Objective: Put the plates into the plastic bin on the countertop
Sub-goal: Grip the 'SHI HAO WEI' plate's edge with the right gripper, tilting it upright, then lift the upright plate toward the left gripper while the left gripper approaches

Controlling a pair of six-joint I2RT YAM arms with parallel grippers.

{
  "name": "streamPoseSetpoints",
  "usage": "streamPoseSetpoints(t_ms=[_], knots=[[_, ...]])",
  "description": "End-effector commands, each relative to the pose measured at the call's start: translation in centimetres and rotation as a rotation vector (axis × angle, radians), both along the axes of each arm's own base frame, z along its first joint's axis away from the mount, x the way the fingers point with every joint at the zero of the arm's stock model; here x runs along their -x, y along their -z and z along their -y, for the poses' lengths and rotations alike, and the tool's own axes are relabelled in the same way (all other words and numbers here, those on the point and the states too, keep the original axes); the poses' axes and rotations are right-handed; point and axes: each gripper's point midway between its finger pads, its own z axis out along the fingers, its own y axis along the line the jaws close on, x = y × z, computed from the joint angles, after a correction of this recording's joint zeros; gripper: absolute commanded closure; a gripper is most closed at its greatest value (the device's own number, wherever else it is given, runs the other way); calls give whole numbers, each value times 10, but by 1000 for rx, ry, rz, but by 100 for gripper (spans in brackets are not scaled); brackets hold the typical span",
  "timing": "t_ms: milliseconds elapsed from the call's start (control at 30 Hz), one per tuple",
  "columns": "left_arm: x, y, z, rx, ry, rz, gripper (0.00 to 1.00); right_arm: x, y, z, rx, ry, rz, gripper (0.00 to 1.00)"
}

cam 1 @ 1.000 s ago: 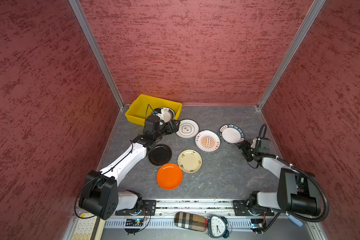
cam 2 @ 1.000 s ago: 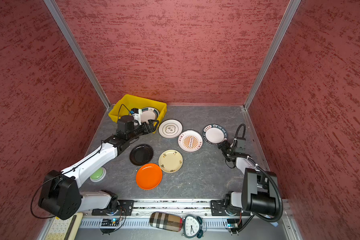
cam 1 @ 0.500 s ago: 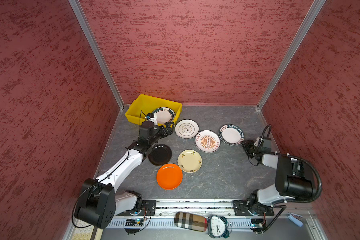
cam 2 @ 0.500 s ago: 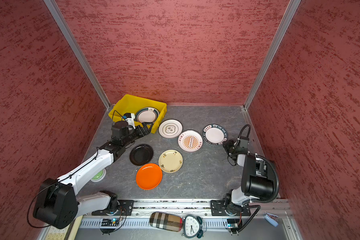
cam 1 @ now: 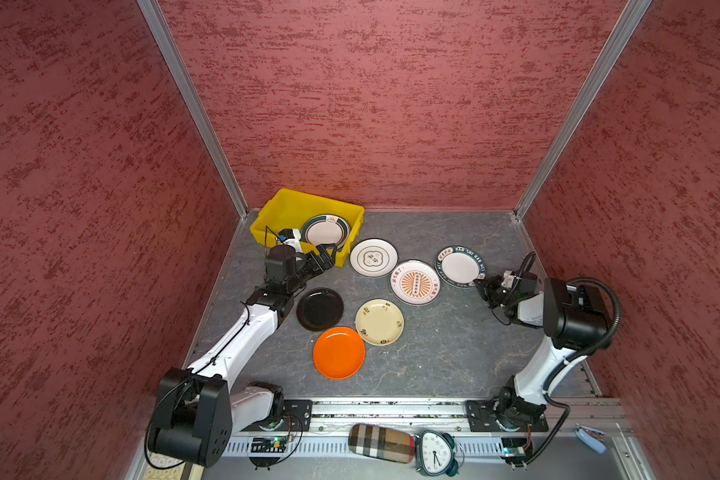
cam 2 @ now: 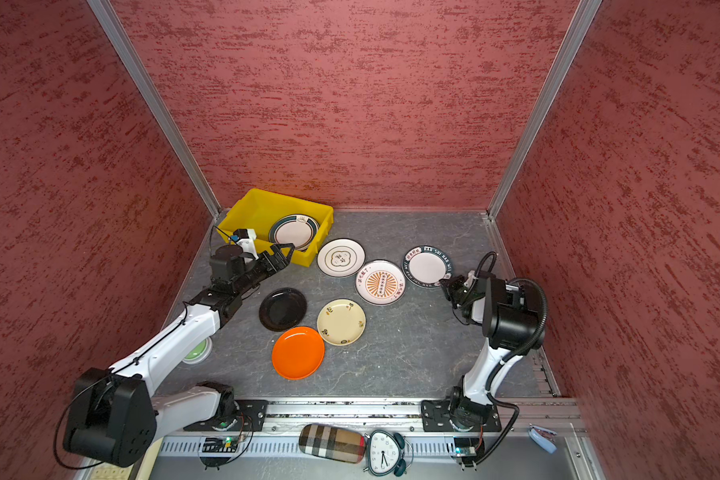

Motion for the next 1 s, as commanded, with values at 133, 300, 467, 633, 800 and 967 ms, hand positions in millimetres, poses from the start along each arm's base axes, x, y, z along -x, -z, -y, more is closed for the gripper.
streamPoseSetpoints(t_ms=[133, 300, 467, 633, 800, 967], knots=[[0, -8, 1, 12, 19, 25, 1, -4, -13, 5, 0, 31, 31, 100], [1, -9, 6, 23, 45, 25, 1, 1, -33, 15, 101, 54, 44, 100], [3, -10, 12, 29, 63, 36, 1, 15, -72, 20, 204, 65, 73, 100], [5, -11, 28, 40, 113, 43, 1, 31, -119, 6, 188, 51, 180, 100], [8, -15, 50, 55, 177, 64, 1, 42, -153, -25, 161, 16, 257, 100], [5, -13, 57, 87, 197, 63, 1, 35, -177, -79, 148, -91, 294, 100]])
